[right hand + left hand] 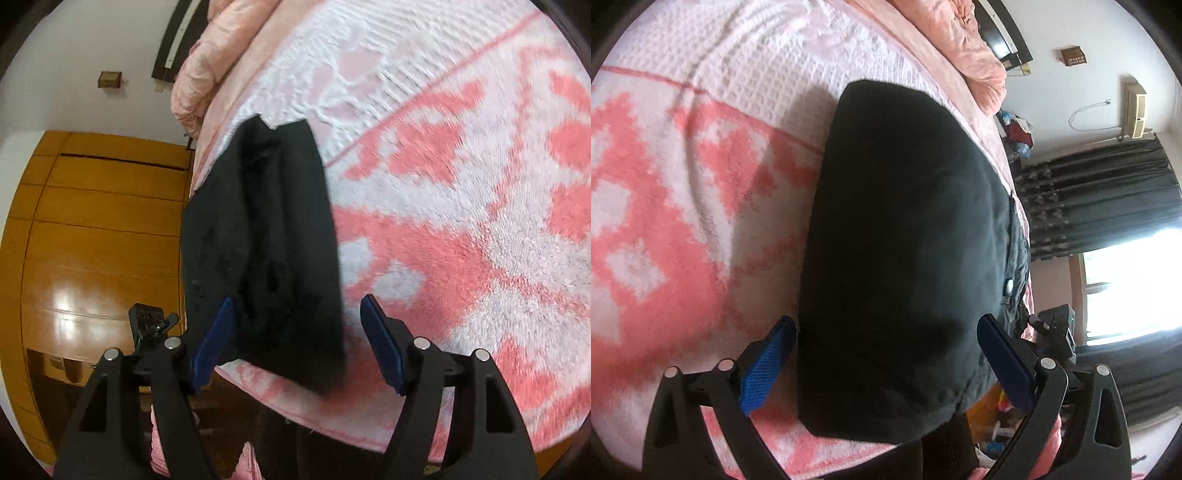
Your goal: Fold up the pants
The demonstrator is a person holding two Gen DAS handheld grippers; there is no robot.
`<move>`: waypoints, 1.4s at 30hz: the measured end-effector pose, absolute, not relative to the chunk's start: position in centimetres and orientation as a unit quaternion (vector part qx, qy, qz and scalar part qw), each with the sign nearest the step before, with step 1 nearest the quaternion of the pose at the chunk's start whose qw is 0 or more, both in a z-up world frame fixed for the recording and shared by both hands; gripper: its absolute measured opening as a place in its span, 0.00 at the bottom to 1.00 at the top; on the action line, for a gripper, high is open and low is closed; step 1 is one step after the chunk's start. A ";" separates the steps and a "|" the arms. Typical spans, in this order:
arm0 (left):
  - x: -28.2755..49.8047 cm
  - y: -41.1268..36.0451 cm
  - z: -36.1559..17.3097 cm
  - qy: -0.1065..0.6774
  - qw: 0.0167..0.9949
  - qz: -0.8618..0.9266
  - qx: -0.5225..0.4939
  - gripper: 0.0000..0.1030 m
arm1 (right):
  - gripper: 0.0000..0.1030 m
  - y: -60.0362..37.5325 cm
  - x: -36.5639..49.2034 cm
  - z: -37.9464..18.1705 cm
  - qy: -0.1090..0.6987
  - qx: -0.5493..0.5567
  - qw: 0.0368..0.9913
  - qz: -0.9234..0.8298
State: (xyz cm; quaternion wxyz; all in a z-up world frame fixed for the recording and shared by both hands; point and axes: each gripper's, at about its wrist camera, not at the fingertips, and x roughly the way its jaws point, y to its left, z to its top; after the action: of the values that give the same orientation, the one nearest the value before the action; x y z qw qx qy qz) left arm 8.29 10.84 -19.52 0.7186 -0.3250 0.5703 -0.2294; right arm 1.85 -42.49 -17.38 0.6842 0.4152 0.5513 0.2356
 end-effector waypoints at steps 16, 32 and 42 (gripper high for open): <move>11.7 7.9 -22.3 0.592 0.664 -0.313 -0.333 0.96 | 0.74 -40.6 4.2 -19.7 0.547 0.434 0.641 0.318; 10.2 6.5 -20.2 0.570 0.696 -0.269 -0.343 0.65 | 0.44 -38.9 3.8 -18.6 0.534 0.407 0.668 0.321; 9.8 4.6 -17.3 0.538 0.723 -0.275 -0.336 0.47 | 0.41 -37.6 4.2 -17.0 0.527 0.392 0.685 0.316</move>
State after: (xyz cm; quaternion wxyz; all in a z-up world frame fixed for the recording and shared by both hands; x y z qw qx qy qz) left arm 9.77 4.64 -17.28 0.7227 -0.3356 0.5378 -0.2754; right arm 4.17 -37.59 -17.03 0.6853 0.3916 0.5266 0.3158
